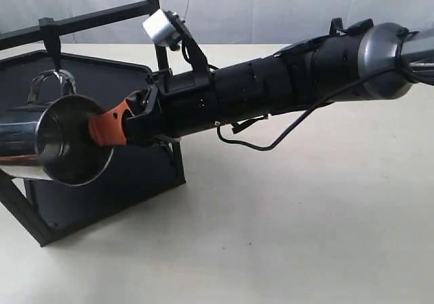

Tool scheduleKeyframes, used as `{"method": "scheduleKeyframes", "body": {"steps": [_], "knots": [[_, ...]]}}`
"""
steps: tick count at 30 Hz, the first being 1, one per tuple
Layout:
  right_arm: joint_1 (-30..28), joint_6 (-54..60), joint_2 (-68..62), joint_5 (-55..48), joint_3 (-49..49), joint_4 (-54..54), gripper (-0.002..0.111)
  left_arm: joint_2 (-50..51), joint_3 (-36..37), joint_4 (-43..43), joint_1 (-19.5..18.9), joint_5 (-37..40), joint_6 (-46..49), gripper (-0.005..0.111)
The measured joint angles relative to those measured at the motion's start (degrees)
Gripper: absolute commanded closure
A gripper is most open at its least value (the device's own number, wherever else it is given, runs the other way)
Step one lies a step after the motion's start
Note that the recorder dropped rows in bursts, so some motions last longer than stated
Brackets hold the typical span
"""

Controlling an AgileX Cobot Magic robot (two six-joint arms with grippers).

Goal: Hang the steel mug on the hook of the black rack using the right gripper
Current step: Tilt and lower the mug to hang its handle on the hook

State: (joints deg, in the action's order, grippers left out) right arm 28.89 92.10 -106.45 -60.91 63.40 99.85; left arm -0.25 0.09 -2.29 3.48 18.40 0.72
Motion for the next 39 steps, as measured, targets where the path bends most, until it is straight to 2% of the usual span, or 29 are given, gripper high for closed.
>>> {"method": "scheduleKeyframes", "body": {"steps": [17,28,39], "knots": [[-0.58,-0.59,0.00,-1.06,0.00,0.00,0.078,0.00,0.00,0.00,0.00,0.00,0.00,0.107],[-0.61,-0.82,0.00,-5.27,0.00,-0.57,0.078,0.00,0.00,0.00,0.00,0.00,0.00,0.107],[-0.61,-1.89,0.00,-1.14,0.00,-0.86,0.078,0.00,0.00,0.00,0.00,0.00,0.00,0.107]]}}
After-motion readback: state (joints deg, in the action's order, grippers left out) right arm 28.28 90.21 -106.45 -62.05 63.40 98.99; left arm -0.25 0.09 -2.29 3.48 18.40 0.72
